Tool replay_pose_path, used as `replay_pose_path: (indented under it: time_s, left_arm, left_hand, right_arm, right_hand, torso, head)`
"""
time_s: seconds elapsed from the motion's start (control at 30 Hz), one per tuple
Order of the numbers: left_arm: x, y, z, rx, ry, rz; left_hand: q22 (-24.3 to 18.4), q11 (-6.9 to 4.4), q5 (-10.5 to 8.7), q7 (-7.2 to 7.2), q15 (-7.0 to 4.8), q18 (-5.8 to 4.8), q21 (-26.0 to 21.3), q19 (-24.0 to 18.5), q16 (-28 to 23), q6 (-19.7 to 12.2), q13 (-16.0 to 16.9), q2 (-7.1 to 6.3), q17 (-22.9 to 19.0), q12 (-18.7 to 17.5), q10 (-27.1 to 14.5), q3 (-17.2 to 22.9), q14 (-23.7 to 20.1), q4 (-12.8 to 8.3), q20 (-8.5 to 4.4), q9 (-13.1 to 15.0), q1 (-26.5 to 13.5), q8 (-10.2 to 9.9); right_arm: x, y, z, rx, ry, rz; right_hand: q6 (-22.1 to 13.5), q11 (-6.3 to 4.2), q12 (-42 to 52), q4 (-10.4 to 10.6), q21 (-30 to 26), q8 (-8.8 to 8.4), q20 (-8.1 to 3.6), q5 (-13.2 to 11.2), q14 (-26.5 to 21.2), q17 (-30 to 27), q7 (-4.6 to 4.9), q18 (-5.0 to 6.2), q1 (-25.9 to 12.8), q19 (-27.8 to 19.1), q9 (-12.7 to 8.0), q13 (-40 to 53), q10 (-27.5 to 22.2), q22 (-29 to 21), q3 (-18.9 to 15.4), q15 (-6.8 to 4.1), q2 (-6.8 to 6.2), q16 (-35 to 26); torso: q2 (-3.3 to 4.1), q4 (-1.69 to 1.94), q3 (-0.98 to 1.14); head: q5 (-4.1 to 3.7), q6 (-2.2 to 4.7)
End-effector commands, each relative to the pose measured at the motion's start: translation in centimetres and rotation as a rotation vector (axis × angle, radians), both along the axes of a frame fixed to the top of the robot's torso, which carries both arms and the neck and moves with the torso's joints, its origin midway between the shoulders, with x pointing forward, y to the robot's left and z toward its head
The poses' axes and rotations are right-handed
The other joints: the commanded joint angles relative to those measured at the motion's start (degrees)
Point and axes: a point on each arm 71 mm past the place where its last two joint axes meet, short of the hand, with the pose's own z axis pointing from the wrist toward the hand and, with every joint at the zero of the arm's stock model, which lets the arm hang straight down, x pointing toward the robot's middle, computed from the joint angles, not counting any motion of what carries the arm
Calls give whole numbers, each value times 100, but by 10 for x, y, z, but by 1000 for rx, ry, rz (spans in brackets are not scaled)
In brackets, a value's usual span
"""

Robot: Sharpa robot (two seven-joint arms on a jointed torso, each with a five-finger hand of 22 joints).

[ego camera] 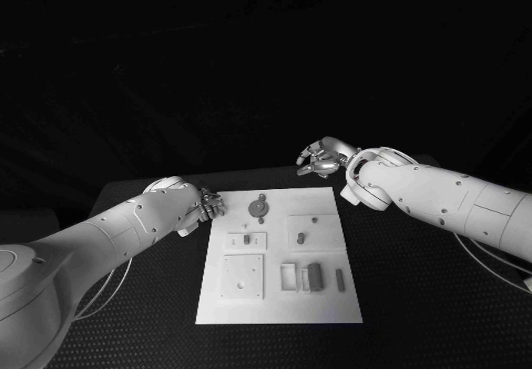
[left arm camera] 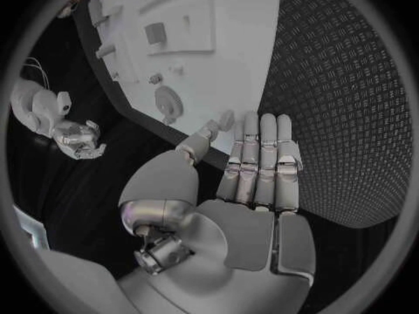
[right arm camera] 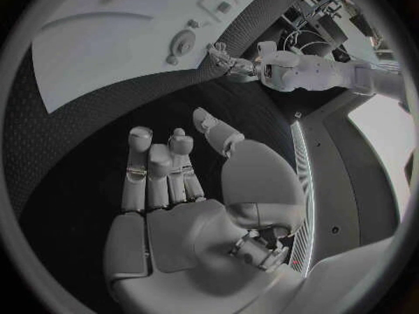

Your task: Assemble the parts on the task board

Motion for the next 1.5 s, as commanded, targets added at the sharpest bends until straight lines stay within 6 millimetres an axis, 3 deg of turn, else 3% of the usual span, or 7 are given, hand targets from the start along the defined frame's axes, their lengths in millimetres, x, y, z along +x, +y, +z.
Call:
replay_pose_path:
  time_s: [0.03, 0.1, 0.2, 0.57, 1.0, 1.5]
  left_arm:
    - [-1, -4, -1, -15, 10, -23]
    - [-1, -5, -2, -15, 11, -24]
    - [-2, -6, -3, -16, 16, -28]
    - [-2, -4, -5, -16, 10, -21]
    - [-5, 3, -8, -93, 70, 30]
    - [-13, 8, 1, -165, 100, 44]
  left_hand:
    - [-8, -15, 15, -21, 16, -51, 14, 12, -27, 63, -16, 41, 18, -20, 69, 10, 47, -37, 17, -14, 127, 9]
    - [-10, -31, 19, -38, 3, -50, 19, 33, -19, 103, -23, 97, 31, -28, 121, 27, 79, -39, 7, -19, 217, 28]
    - [-22, -53, -50, -64, -9, -54, 23, 90, -18, 171, -39, -5, 46, -66, 220, 330, 117, 79, 0, -24, 390, 60]
    - [-19, -70, -49, -79, -19, -62, 27, 119, -20, 204, -55, 14, 66, -126, 296, 507, 146, 82, -13, -27, 471, 80]
    - [75, -188, -50, -196, -139, -45, 106, 357, 93, 456, -7, 66, 166, -111, 656, 579, 402, 34, -122, 6, 486, 224]
    - [151, -223, -51, -225, -184, -47, 143, 438, 147, 512, 28, 98, 228, -100, 770, 566, 483, -8, -169, 42, 536, 278]
  right_arm:
    - [0, 1, 1, 1, -1, 10]
    - [0, 1, 1, 1, 0, 10]
    - [0, 2, 1, 1, 0, 11]
    - [0, 1, 1, 0, -1, 9]
    - [0, -2, 1, 0, -2, 4]
    - [-1, -8, 1, 4, 0, -7]
  right_hand:
    - [790, 73, 8, 11, -32, -37, -12, 34, -15, 5, 136, 84, -41, -26, 11, -4, -469, 79, -12, 21, 0, -22]
    - [790, 73, 8, 11, -32, -37, -12, 34, -15, 5, 136, 84, -41, -26, 11, -4, -469, 79, -12, 21, 0, -22]
    - [790, 73, 9, 11, -32, -38, -12, 34, -15, 5, 136, 84, -42, -26, 11, -4, -469, 79, -12, 21, -1, -22]
    - [791, 73, 10, 12, -32, -39, -12, 34, -15, 6, 136, 84, -43, -26, 13, -3, -469, 80, -13, 22, -2, -21]
    - [791, 74, 11, 14, -31, -41, -12, 33, -15, 6, 136, 84, -45, -25, 15, -3, -469, 80, -14, 22, -4, -21]
    - [792, 74, 13, 19, -32, -43, -11, 33, -15, 7, 137, 84, -51, -26, 17, -4, -470, 81, -16, 23, -6, -21]
  torso:
    - [0, 0, -1]
    - [1, 1, -1]
    - [1, 0, -2]
    - [-2, 0, -2]
    - [-9, 5, -6]
    - [-10, 7, -8]
  head:
    - [-1, 1]
    - [-4, -1]
    - [-3, -4]
    - [-5, -6]
    - [-3, -1]
    - [15, 14]
